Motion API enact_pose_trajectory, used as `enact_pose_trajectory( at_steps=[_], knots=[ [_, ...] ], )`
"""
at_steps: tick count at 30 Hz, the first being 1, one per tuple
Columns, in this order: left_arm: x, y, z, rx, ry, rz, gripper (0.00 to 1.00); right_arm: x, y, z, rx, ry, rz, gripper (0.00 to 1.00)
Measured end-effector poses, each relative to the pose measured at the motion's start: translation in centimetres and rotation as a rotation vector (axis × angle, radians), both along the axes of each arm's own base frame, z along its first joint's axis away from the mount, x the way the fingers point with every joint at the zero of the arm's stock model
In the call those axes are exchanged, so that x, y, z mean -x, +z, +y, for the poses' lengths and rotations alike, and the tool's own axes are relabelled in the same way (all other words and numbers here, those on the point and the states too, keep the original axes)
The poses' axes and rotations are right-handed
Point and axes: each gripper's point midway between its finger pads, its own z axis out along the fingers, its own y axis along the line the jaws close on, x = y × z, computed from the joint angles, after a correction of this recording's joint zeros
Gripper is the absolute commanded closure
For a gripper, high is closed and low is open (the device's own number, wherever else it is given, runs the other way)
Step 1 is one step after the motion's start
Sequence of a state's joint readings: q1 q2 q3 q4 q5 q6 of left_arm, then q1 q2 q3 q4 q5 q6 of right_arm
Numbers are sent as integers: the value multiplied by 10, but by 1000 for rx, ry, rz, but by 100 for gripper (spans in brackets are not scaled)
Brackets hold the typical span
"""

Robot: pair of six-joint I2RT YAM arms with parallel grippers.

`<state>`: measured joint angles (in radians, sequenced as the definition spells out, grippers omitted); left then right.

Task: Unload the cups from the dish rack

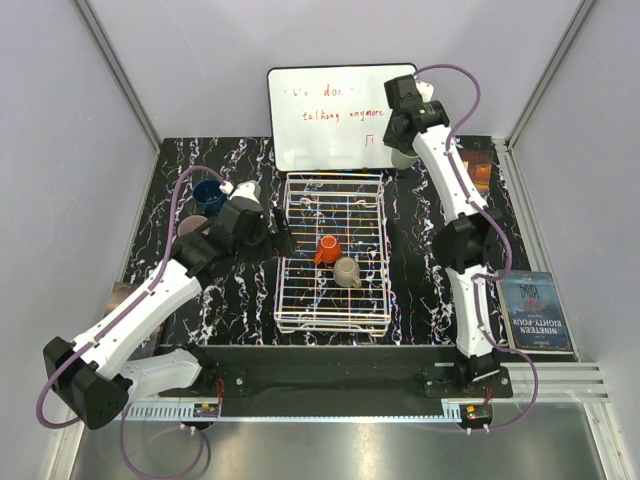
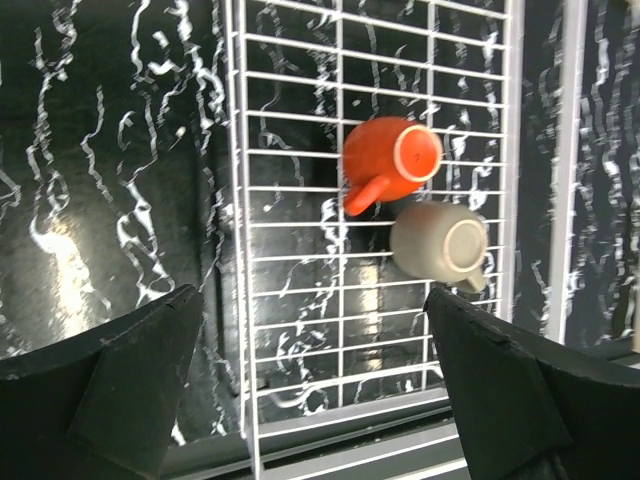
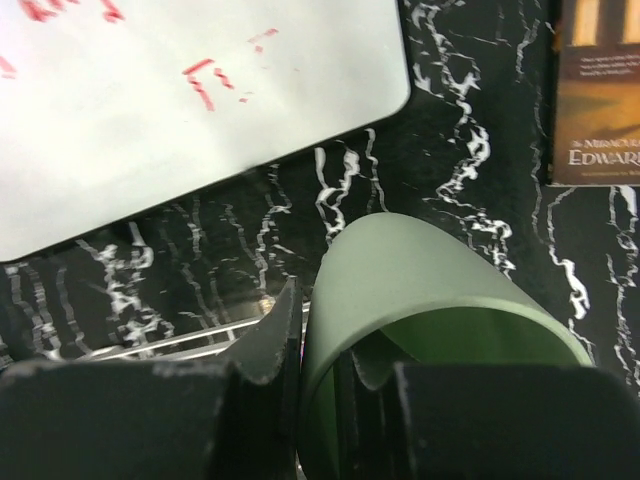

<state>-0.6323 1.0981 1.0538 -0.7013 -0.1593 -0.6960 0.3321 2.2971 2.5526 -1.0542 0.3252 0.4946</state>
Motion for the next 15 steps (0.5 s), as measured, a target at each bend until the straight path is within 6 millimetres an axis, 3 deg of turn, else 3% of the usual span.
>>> enact_pose_trajectory(
  at_steps=[9,15],
  knots=[
    [3,-22,5,-74,-13,68,1,9,-70,-12,115,-32,199,100],
    [3,-40,4,-123,-26,122,1,6,-104,-12,119,-25,259,100]
  ],
)
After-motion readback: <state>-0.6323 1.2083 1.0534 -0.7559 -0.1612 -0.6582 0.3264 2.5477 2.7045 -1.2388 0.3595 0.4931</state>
